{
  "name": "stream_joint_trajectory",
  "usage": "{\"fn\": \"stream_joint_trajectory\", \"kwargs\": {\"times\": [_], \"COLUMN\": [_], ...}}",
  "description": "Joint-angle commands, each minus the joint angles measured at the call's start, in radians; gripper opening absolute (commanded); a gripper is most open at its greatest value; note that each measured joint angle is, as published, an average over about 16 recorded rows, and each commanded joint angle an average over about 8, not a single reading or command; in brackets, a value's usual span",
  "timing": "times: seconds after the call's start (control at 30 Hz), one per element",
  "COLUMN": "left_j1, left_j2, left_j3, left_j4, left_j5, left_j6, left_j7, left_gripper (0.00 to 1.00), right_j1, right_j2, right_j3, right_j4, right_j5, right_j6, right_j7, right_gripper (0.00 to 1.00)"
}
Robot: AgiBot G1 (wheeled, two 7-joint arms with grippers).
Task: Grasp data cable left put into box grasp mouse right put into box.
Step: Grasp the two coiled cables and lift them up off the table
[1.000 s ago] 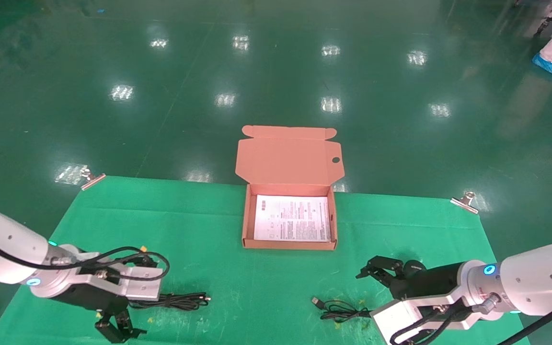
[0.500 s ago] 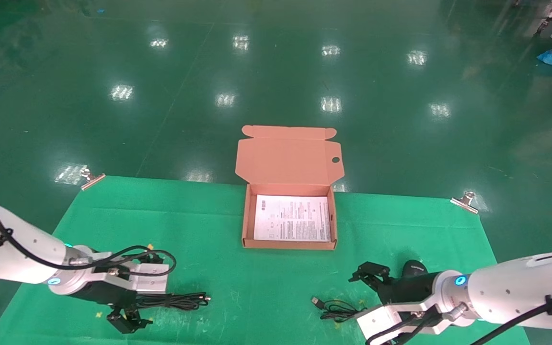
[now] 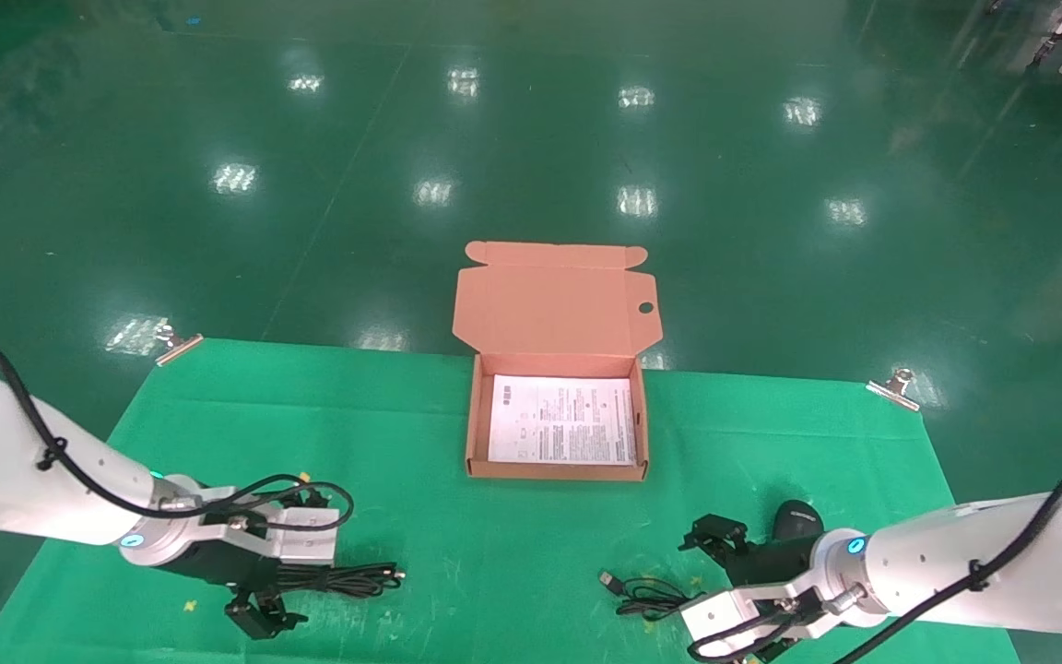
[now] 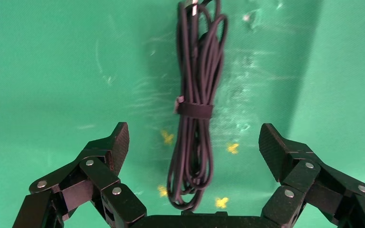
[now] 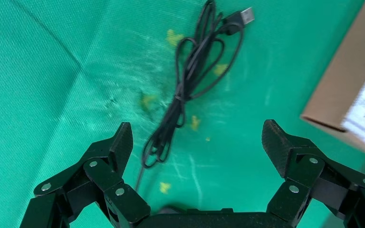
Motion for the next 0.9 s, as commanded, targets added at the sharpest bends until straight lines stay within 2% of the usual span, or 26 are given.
{"fn": "stream_joint_trajectory", "kwargs": {"times": [0.03, 0.2, 0.23, 0.27, 0.47, 0.5, 0.53, 0.9], "left_j1": [0.0, -0.003, -0.003, -0.004, -0.007, -0.007, -0.007, -0.008], "left_j2": [0.01, 0.03, 0.033, 0.036, 0.05, 0.051, 0.052, 0.052], "left_j3": [0.0, -0.001, -0.001, -0.001, -0.001, -0.001, -0.001, -0.002], "left_j4": [0.026, 0.082, 0.092, 0.101, 0.146, 0.152, 0.156, 0.157], "left_j5": [-0.002, -0.002, -0.001, -0.001, -0.001, -0.001, -0.002, -0.003], "left_j6": [-0.005, -0.031, -0.035, -0.038, -0.047, -0.047, -0.048, -0.047], "left_j7": [0.015, 0.044, 0.049, 0.054, 0.075, 0.077, 0.078, 0.079], "left_gripper": [1.0, 1.0, 0.93, 0.81, 0.06, 0.0, 0.0, 0.0], "right_j1": [0.001, 0.004, 0.004, 0.005, 0.006, 0.007, 0.007, 0.007], "right_j2": [-0.013, -0.041, -0.046, -0.05, -0.067, -0.068, -0.069, -0.069], "right_j3": [-0.003, -0.007, -0.007, -0.006, 0.001, 0.002, 0.003, 0.005], "right_j4": [-0.034, -0.102, -0.114, -0.125, -0.171, -0.177, -0.181, -0.181], "right_j5": [-0.004, -0.013, -0.014, -0.014, -0.009, -0.008, -0.007, -0.005], "right_j6": [0.007, 0.033, 0.038, 0.043, 0.066, 0.069, 0.072, 0.073], "right_j7": [-0.007, -0.022, -0.023, -0.024, -0.017, -0.016, -0.015, -0.015], "right_gripper": [1.0, 1.0, 1.0, 0.93, 0.18, 0.06, 0.0, 0.0]}}
